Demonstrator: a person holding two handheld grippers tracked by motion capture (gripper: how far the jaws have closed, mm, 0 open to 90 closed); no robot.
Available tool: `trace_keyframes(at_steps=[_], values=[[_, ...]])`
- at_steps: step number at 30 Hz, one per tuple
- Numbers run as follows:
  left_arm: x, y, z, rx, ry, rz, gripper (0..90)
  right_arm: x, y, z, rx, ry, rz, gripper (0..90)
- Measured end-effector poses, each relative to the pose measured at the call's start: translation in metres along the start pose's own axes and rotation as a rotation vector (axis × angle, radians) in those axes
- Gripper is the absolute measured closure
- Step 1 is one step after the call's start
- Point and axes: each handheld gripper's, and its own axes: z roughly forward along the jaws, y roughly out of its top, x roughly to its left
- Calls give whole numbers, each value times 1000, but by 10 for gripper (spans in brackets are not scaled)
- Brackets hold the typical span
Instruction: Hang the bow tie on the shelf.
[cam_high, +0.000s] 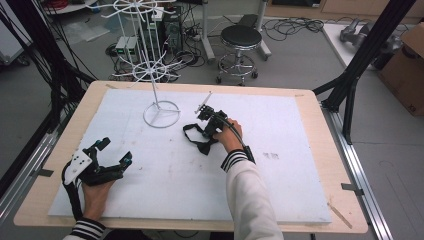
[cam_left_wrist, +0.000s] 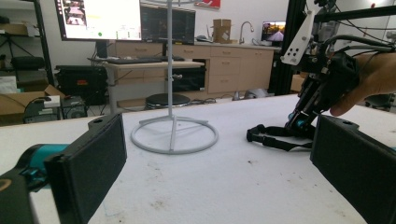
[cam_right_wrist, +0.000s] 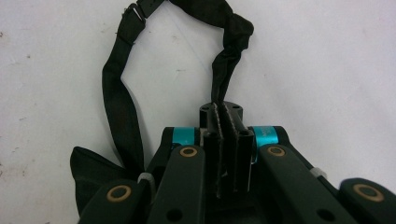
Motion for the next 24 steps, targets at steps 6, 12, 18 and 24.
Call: trace_keyframes(at_steps=[6,12,18,24], values=[[0,0,0,0,0,0,41,1,1,0,0,-9,-9,868],[0,0,0,-2,3,-4,41,1,2,-2,-31,-9,-8,868],[0,0,0,-1,3,-2,41,1,2,-12,-124,13,18,868],[-1,0,0,-1,5,-1,41,-2,0,-21,-203,44,38,868]])
